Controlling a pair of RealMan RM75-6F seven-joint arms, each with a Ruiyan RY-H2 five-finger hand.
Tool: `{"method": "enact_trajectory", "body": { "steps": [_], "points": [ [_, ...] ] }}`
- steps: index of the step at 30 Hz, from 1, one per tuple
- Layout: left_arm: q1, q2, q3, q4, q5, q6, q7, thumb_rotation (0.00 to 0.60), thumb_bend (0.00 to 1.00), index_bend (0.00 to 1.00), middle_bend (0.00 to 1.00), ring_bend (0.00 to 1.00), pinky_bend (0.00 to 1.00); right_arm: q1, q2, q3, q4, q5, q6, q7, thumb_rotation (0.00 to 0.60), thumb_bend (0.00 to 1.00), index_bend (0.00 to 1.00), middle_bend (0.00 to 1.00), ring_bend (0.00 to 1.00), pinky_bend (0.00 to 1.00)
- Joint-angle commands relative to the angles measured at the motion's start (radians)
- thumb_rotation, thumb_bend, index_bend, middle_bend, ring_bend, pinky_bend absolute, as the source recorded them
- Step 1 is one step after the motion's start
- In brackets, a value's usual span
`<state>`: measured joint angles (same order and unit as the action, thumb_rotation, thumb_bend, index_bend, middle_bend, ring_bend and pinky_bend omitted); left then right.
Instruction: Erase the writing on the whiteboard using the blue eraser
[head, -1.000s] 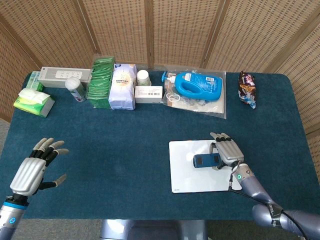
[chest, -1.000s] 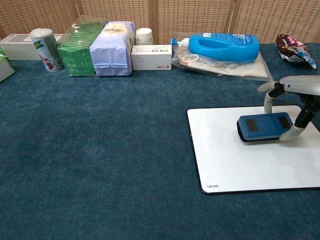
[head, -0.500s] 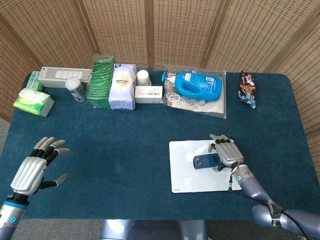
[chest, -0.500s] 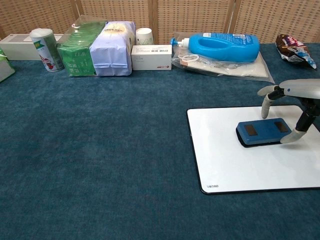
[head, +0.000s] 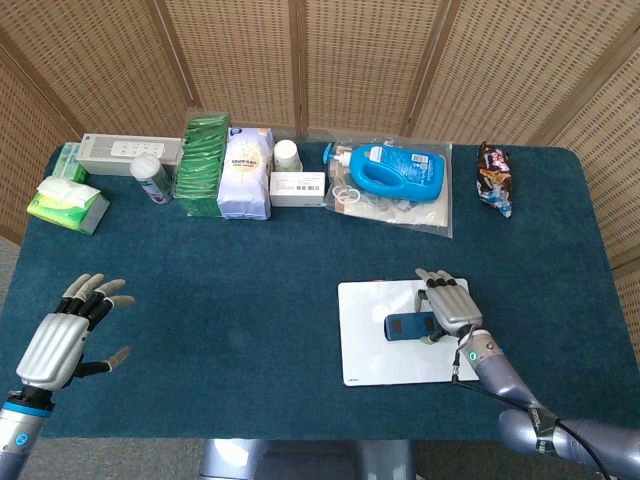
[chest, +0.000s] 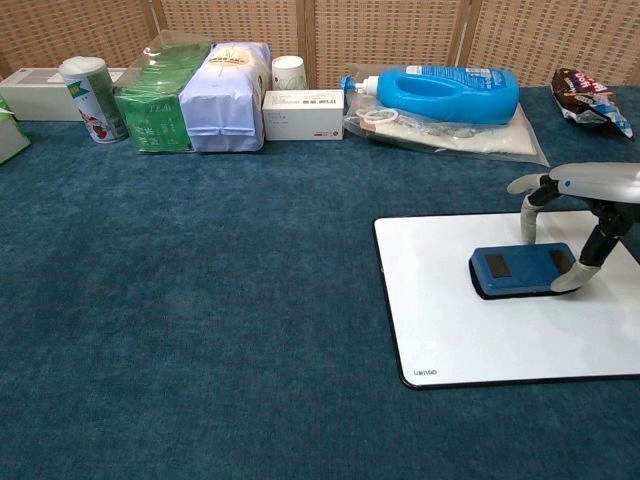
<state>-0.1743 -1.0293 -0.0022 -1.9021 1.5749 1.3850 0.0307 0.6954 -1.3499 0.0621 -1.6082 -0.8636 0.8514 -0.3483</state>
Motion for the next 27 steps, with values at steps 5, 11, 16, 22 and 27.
{"method": "enact_trajectory", "body": {
  "steps": [5,11,16,22,27],
  "points": [
    [0.002,0.004,0.0,0.0,0.002,0.007,-0.003,0.6,0.29,0.26,0.18,0.02,0.0,-0.001,0.007,0.018,-0.022,-0.013,0.009,0.025,0.6,0.14,0.55,0.05,0.0,0.0],
    [-0.001,-0.001,0.001,0.002,0.006,0.004,-0.004,0.6,0.29,0.26,0.18,0.01,0.0,0.0,0.003,0.019,-0.034,-0.018,0.011,0.029,0.6,0.15,0.55,0.05,0.0,0.0],
    [-0.001,0.001,0.002,0.002,0.007,0.005,-0.005,0.6,0.3,0.26,0.17,0.01,0.0,0.005,-0.029,0.022,-0.026,-0.027,0.01,0.037,0.6,0.15,0.55,0.05,0.0,0.0],
    [0.002,0.003,0.005,0.001,0.008,0.008,-0.005,0.6,0.29,0.26,0.18,0.01,0.0,0.015,-0.056,0.028,-0.013,-0.028,0.006,0.038,0.6,0.15,0.55,0.05,0.0,0.0],
    [0.004,0.004,0.006,0.0,0.012,0.013,-0.006,0.6,0.29,0.26,0.17,0.02,0.0,0.02,-0.066,0.032,-0.005,-0.028,0.006,0.039,0.6,0.15,0.55,0.05,0.0,0.0]
  ]
}}
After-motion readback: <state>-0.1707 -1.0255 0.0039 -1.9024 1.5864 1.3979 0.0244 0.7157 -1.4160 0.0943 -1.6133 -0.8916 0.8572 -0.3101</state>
